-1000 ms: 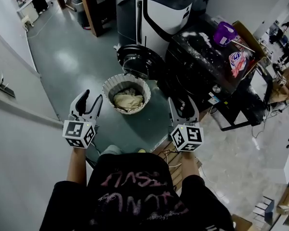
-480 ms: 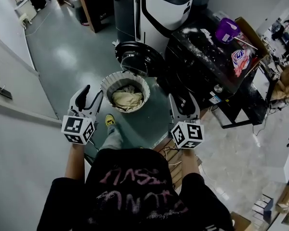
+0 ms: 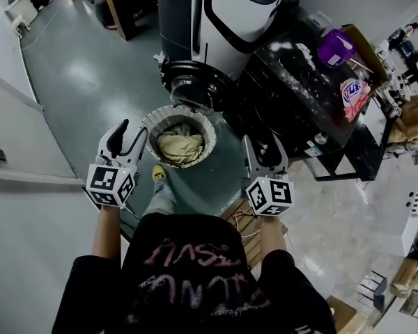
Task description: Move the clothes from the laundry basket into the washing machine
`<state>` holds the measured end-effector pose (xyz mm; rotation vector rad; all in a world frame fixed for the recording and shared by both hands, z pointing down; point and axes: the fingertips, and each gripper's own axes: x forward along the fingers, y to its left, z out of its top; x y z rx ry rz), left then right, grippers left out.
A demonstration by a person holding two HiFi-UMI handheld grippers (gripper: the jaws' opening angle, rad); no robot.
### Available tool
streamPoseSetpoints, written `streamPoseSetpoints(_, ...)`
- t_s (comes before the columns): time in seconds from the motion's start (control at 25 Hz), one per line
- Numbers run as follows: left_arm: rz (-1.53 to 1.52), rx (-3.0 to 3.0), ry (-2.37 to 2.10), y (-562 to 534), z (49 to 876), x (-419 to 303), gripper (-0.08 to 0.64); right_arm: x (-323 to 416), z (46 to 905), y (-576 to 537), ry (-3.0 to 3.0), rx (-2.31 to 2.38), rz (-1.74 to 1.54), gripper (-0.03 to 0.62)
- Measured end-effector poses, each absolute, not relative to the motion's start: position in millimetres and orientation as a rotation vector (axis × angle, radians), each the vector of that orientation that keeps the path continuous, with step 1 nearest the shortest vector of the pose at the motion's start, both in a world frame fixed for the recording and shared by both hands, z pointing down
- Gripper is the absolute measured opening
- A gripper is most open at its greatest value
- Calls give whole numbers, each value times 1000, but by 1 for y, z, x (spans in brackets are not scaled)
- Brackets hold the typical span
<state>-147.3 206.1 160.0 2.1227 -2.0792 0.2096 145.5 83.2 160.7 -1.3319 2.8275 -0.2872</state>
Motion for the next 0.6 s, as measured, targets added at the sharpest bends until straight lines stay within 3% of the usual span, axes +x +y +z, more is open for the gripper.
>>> streamPoseSetpoints(0.6,227,2135,-1858,101,206,-288,215,2,181,1,2889,-1477,-362,276)
